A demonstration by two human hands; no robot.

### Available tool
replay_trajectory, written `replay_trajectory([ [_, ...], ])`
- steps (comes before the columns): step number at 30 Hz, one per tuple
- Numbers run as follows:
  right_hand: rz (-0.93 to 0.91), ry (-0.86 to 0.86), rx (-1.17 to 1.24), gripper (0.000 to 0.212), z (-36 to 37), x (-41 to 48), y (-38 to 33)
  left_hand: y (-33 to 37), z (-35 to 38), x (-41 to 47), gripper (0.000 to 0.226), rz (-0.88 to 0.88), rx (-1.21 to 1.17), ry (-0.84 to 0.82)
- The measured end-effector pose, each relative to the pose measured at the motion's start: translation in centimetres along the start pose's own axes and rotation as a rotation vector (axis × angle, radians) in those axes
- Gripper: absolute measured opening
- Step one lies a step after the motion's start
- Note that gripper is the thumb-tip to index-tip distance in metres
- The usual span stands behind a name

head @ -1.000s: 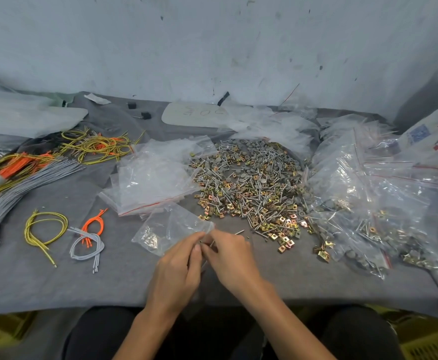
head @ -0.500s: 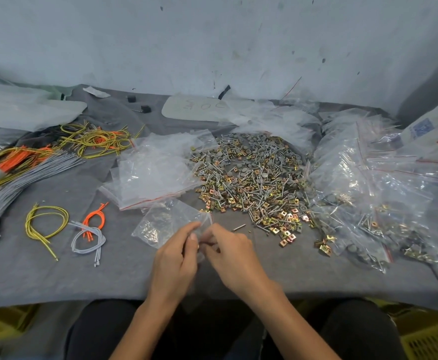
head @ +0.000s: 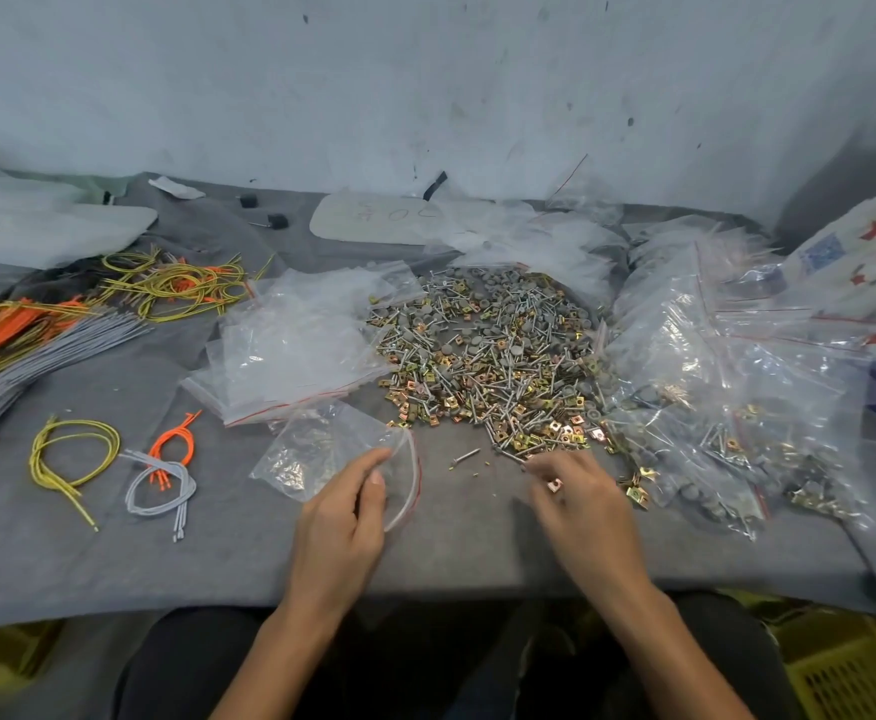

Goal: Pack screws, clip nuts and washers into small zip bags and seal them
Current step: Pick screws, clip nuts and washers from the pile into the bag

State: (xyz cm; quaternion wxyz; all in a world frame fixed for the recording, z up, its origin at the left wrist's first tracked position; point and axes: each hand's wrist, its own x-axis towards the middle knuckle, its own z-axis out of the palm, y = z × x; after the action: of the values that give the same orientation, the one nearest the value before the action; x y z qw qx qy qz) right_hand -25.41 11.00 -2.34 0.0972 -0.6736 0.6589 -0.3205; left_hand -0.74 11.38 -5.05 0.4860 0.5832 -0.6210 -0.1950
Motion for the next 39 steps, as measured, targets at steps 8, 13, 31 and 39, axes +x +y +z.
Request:
replay_trajectory([
  [8, 0.064, -0.088, -0.079, 0.02, -1.3, -0.1, 2.9, 0.2, -0.1, 0.0, 0.032, 0.001, 0.022, -0.008],
  [13, 0.061, -0.113, -0.098, 0.012, -0.9, 0.1, 2.8, 0.4, -0.2, 0.0, 0.033, 0.002, 0.025, -0.007],
  [31, 0.074, -0.128, -0.094, 0.02, 0.1, 0.2, 1.6, 0.3, -0.1, 0.4, 0.036, -0.015, 0.078, -0.035],
  [39, 0.049, -0.138, -0.052, 0.013, 0.8, 0.5, 1.8, 0.6, 0.7, 2.3, 0.031, 0.011, 0.124, -0.027],
])
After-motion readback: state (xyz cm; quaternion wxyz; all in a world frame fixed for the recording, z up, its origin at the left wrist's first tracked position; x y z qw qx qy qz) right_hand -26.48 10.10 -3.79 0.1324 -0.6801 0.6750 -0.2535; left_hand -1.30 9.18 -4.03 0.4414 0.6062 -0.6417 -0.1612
